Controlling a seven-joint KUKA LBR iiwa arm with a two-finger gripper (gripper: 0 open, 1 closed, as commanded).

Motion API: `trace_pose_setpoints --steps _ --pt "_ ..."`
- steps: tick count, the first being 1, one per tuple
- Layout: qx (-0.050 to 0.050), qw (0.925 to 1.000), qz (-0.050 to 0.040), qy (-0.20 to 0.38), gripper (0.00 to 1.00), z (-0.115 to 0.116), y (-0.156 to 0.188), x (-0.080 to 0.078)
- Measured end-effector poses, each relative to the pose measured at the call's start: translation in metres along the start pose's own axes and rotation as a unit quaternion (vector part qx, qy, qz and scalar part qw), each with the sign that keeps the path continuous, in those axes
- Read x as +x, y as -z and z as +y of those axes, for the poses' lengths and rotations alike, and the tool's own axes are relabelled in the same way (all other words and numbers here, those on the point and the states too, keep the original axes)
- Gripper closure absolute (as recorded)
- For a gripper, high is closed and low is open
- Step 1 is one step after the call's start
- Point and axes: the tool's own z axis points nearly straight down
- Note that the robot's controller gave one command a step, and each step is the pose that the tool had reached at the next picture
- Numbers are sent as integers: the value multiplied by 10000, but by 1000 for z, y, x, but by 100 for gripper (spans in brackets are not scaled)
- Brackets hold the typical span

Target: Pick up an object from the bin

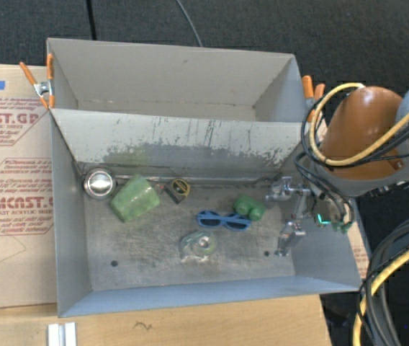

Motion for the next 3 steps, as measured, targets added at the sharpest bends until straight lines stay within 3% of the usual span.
trace_pose_setpoints --steps 1,3 --pt "6 9994 -97 339 0 20 -94 -72" --pt "5 9969 -46 786 0 41 -81 -73"
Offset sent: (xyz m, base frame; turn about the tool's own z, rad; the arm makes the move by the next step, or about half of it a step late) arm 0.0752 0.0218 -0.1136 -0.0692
